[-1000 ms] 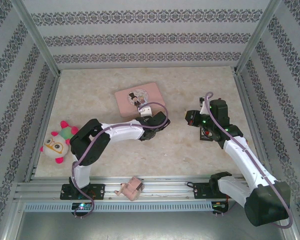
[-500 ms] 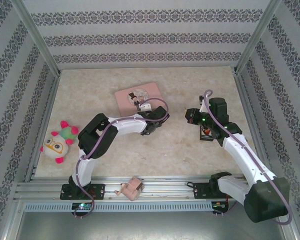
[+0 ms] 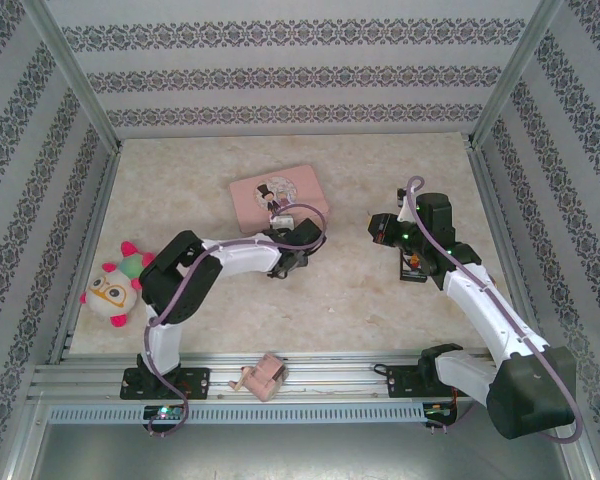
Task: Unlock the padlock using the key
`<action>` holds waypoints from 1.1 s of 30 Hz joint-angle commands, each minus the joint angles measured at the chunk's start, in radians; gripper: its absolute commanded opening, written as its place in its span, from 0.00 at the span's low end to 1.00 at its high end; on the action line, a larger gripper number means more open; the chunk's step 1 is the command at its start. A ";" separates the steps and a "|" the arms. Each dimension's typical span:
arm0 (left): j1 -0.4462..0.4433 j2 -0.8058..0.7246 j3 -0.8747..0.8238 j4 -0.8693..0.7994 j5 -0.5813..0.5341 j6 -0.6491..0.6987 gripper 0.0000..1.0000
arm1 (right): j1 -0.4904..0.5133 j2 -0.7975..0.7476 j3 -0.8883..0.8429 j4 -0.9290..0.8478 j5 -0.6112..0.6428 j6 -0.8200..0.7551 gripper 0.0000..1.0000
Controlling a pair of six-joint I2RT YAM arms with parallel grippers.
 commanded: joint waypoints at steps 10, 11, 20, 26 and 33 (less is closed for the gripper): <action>0.022 0.044 0.074 0.084 0.045 0.180 0.70 | 0.013 -0.003 0.008 0.031 0.006 0.029 0.00; 0.024 0.050 0.080 0.084 0.047 0.182 0.65 | 0.015 -0.001 0.009 0.030 0.007 0.030 0.00; 0.059 0.069 0.080 0.098 0.085 0.139 0.58 | 0.023 0.011 0.014 0.031 0.009 0.031 0.00; 0.060 0.086 0.091 0.107 0.103 0.129 0.54 | 0.025 0.034 0.027 0.037 -0.002 0.030 0.00; 0.065 0.100 0.095 0.104 0.096 0.118 0.49 | 0.028 0.046 0.036 0.045 -0.010 0.032 0.00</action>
